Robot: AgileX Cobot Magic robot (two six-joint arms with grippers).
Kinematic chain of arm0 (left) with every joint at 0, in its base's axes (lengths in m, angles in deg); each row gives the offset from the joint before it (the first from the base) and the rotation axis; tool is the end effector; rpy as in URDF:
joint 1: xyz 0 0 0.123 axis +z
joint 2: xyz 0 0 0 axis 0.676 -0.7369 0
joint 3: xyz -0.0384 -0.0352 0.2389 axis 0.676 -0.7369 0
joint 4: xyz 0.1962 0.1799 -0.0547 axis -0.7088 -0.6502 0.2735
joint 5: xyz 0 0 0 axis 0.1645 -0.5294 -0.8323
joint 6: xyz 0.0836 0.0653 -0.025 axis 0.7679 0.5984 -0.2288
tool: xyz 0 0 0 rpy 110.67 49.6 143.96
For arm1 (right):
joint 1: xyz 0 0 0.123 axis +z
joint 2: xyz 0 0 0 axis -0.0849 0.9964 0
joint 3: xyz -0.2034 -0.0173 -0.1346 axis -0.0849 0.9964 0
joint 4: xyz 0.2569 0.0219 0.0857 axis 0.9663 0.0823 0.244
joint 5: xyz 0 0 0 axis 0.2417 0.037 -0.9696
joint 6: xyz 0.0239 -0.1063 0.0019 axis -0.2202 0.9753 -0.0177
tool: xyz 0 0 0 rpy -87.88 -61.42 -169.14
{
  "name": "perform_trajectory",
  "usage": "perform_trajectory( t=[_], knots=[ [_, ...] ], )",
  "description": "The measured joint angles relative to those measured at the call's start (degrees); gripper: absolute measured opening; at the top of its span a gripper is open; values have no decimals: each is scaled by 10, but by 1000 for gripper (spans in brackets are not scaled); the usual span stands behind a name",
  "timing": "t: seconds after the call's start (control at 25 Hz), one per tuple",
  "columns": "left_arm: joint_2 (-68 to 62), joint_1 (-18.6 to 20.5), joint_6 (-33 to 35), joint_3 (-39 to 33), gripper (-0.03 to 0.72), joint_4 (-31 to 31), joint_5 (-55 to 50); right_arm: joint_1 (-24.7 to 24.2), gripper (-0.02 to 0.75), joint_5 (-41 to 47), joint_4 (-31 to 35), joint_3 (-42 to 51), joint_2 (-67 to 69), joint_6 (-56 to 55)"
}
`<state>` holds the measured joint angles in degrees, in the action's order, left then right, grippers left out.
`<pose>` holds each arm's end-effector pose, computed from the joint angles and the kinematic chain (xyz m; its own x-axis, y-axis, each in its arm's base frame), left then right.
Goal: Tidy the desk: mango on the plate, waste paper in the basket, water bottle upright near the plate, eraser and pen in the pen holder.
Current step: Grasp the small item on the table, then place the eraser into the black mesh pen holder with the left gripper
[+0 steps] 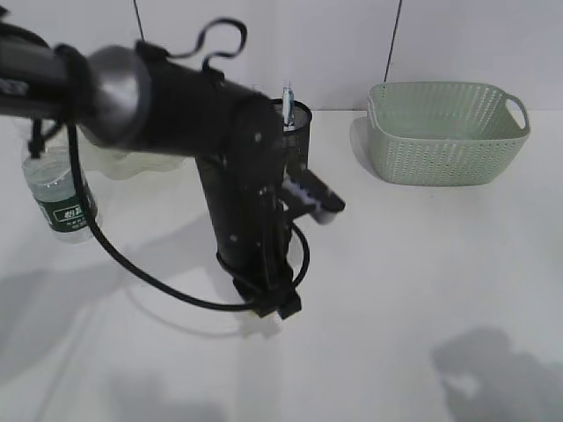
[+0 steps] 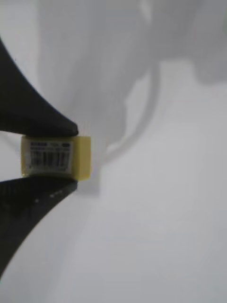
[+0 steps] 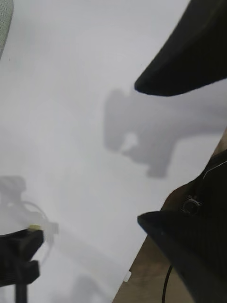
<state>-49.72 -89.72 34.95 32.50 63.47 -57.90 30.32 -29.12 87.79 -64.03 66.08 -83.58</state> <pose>0.2642 -0.2931 0.0776 -0.5015 0.8612 -0.0829 0.8650 0.5007 -0.0319 0.1132 0.0775 0.2600 -0.6026 -0.2703 -0.7508 -0.4930 0.8660 0.0839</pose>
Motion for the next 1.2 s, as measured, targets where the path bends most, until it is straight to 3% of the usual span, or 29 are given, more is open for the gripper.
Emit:
perform_trajectory(
  t=[0.36,0.6,0.92,1.2],
  knots=[
    [56,5,-41,112,204,-36,-32,0,591,0,0,0,0,0],
    [56,57,-64,224,204,-42,-24,0,591,0,0,0,0,0],
    [52,169,-75,251,204,68,76,0,591,0,0,0,0,0],
    [-8,183,-75,255,204,95,160,0,590,0,0,0,0,-1]
  ],
)
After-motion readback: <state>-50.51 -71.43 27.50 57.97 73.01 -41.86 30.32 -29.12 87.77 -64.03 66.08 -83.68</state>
